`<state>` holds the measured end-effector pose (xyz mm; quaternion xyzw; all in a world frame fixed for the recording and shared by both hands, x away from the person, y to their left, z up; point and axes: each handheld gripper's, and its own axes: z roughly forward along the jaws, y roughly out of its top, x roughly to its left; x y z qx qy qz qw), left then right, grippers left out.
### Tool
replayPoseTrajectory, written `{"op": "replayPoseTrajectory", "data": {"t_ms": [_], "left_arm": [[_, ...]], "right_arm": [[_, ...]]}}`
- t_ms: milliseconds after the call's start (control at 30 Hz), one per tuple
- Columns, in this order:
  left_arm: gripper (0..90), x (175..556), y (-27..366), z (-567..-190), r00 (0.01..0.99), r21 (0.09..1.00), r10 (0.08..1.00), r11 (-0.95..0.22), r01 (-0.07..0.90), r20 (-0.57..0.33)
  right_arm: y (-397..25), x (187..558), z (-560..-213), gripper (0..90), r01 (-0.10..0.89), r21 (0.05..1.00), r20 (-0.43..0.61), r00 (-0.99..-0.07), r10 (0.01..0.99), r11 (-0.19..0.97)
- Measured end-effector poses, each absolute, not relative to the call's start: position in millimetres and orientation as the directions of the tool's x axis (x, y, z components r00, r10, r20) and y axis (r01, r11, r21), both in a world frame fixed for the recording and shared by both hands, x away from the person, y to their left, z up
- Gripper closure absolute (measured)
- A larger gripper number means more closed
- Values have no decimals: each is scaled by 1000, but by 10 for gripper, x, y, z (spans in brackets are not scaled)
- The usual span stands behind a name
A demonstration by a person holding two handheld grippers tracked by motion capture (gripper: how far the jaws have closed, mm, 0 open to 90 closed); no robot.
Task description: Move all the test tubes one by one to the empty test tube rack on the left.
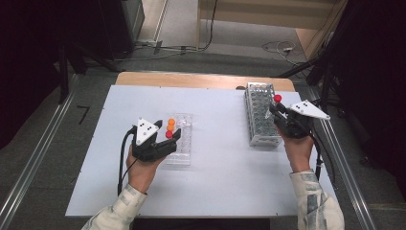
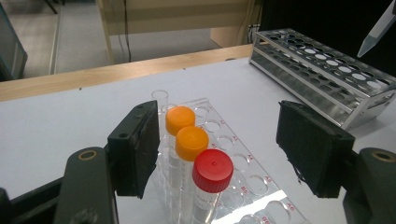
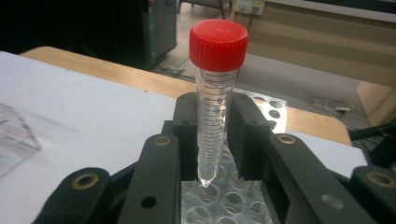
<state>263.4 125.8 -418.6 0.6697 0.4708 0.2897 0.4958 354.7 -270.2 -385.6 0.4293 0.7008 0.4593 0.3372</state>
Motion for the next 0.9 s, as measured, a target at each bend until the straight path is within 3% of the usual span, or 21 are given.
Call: {"op": "replayPoseTrajectory", "data": {"t_ms": [900], "left_arm": [[322,2523,1010,-4147,501,936,861,-101,338,-89]], "right_arm": [[-2049,3018,-4204,712,334,889,-5,-675,738,312]]}}
